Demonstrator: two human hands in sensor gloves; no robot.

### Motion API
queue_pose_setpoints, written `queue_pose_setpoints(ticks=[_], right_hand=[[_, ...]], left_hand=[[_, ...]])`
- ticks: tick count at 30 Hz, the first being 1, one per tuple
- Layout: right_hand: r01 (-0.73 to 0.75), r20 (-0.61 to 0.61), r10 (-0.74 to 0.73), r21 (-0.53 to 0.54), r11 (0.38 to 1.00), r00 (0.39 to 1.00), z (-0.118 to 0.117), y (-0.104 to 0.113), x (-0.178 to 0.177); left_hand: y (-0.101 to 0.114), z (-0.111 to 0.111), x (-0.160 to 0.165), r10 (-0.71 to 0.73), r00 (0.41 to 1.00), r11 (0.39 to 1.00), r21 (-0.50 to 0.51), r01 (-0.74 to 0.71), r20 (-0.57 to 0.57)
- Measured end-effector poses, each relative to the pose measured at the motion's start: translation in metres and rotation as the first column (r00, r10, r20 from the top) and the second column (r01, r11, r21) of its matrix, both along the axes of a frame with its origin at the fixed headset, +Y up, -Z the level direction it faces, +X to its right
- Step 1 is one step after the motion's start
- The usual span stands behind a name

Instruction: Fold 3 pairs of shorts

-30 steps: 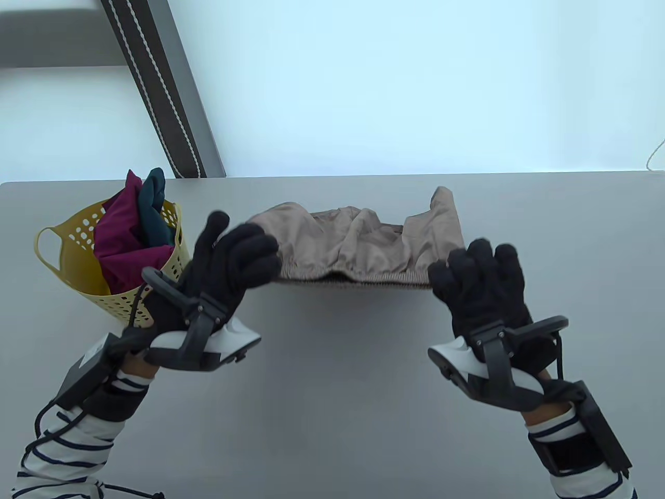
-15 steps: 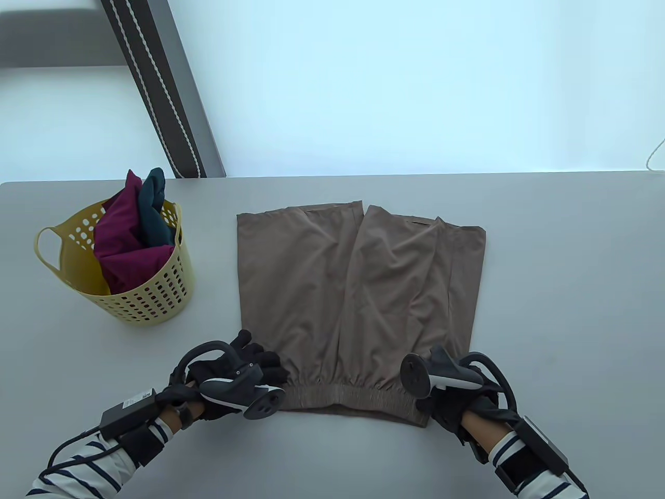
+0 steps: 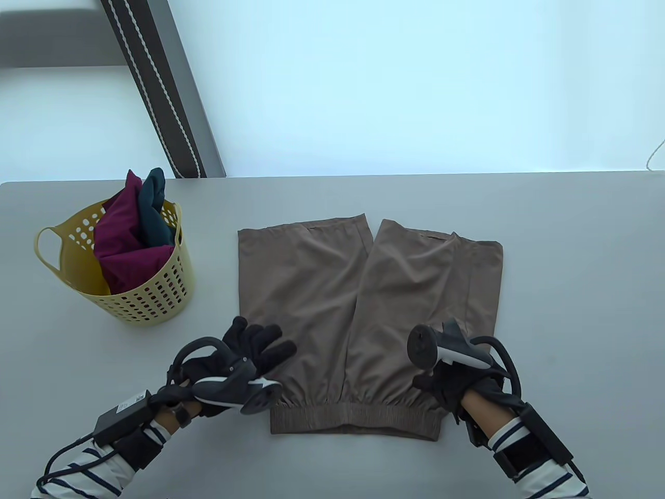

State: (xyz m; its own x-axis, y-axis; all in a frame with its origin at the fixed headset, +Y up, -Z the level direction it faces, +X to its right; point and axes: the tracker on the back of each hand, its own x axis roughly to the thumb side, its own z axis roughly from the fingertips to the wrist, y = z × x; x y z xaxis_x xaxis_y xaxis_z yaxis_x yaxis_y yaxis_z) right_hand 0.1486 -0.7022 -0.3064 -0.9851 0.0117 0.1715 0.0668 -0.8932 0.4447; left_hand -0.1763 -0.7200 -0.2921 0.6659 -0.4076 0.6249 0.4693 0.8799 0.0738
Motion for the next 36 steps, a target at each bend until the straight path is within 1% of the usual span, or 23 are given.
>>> queue_pose_setpoints(ticks=[1,3,4,5,6,8,9,10,13,15,17,18,19,21,23,25,27,29,30,32,33,34,36], right_hand=[[0.014,0.044,-0.015,0.027,1.0,0.999,-0.012,0.003,-0.001],[0.026,0.105,-0.028,0.017,1.0,0.994,-0.032,0.002,-0.004],[0.036,0.164,-0.033,-0.017,0.999,0.986,-0.047,-0.003,-0.004],[0.047,0.198,-0.037,-0.048,0.998,0.979,-0.055,-0.008,-0.005],[0.058,0.267,-0.025,-0.115,0.992,0.963,-0.067,-0.018,-0.004],[0.079,0.338,0.004,-0.23,0.97,0.941,-0.078,-0.038,0.001],[0.095,0.365,0.005,-0.255,0.962,0.931,-0.083,-0.042,0.002],[0.031,0.417,0.05,-0.187,0.982,0.907,-0.089,-0.043,0.003],[0.054,0.477,0.064,-0.229,0.972,0.877,-0.099,-0.047,0.0],[0.022,0.485,0.089,-0.22,0.975,0.87,-0.104,-0.048,-0.006],[-0.004,0.464,0.102,-0.207,0.978,0.88,-0.107,-0.053,-0.017],[0.012,0.44,0.089,-0.223,0.975,0.893,-0.107,-0.059,-0.025],[0.027,0.432,0.077,-0.23,0.973,0.898,-0.107,-0.061,-0.027],[0.121,0.402,-0.012,-0.248,0.961,0.916,-0.104,-0.073,-0.039],[0.167,0.365,-0.082,-0.209,0.964,0.927,-0.103,-0.081,-0.045],[0.179,0.322,-0.12,-0.159,0.971,0.939,-0.102,-0.083,-0.049],[0.171,0.313,-0.113,-0.165,0.971,0.943,-0.1,-0.084,-0.05],[0.162,0.314,-0.11,-0.146,0.976,0.943,-0.1,-0.084,-0.049],[0.159,0.313,-0.109,-0.136,0.978,0.943,-0.1,-0.083,-0.048],[0.175,0.3,-0.144,-0.08,0.981,0.943,-0.097,-0.078,-0.045],[0.194,0.293,-0.187,0.008,0.981,0.938,-0.094,-0.07,-0.04],[0.202,0.287,-0.212,0.065,0.977,0.934,-0.091,-0.063,-0.036],[0.192,0.282,-0.227,0.148,0.97,0.932,-0.086,-0.048,-0.028]], left_hand=[[0.0,-0.01,0.001,-0.009,0.999,1.0,0.0,0.009,-0.039],[-0.007,-0.031,0.003,-0.04,0.991,0.999,-0.014,0.039,-0.126],[-0.014,-0.041,0.004,-0.075,0.983,0.997,-0.042,0.069,-0.167],[-0.021,-0.047,0.004,-0.105,0.975,0.993,-0.072,0.092,-0.194],[-0.031,-0.053,0.004,-0.138,0.965,0.987,-0.116,0.115,-0.222],[-0.04,-0.055,0.002,-0.179,0.954,0.979,-0.141,0.149,-0.239],[-0.042,-0.054,0.001,-0.202,0.951,0.976,-0.133,0.174,-0.234],[-0.041,-0.05,0.002,-0.198,0.957,0.978,-0.108,0.178,-0.214],[-0.037,-0.033,0.007,-0.209,0.97,0.975,-0.11,0.195,-0.127],[-0.035,-0.015,0.012,-0.237,0.971,0.968,-0.091,0.233,-0.038],[-0.035,0.003,0.016,-0.26,0.964,0.963,-0.061,0.263,0.048],[-0.034,0.015,0.019,-0.266,0.959,0.961,-0.048,0.272,0.101],[-0.034,0.019,0.02,-0.266,0.956,0.961,-0.045,0.273,0.121],[-0.032,0.036,0.023,-0.256,0.947,0.961,-0.056,0.271,0.192],[-0.03,0.049,0.025,-0.23,0.941,0.962,-0.092,0.259,0.247],[-0.027,0.054,0.025,-0.213,0.939,0.96,-0.118,0.252,0.271],[-0.023,0.053,0.027,-0.187,0.945,0.953,-0.184,0.241,0.27],[-0.018,0.044,0.026,-0.125,0.96,0.953,-0.238,0.186,0.251],[-0.016,0.036,0.025,-0.085,0.977,0.965,-0.229,0.129,0.194],[-0.012,0.02,0.022,-0.065,0.994,0.985,-0.156,0.078,0.09],[-0.011,0.007,0.021,-0.08,0.997,0.994,-0.073,0.081,0.024],[-0.012,-0.002,0.021,-0.113,0.993,0.994,-0.019,0.112,-0.029],[-0.019,-0.019,0.022,-0.224,0.97,0.974,0.015,0.226,-0.096]])
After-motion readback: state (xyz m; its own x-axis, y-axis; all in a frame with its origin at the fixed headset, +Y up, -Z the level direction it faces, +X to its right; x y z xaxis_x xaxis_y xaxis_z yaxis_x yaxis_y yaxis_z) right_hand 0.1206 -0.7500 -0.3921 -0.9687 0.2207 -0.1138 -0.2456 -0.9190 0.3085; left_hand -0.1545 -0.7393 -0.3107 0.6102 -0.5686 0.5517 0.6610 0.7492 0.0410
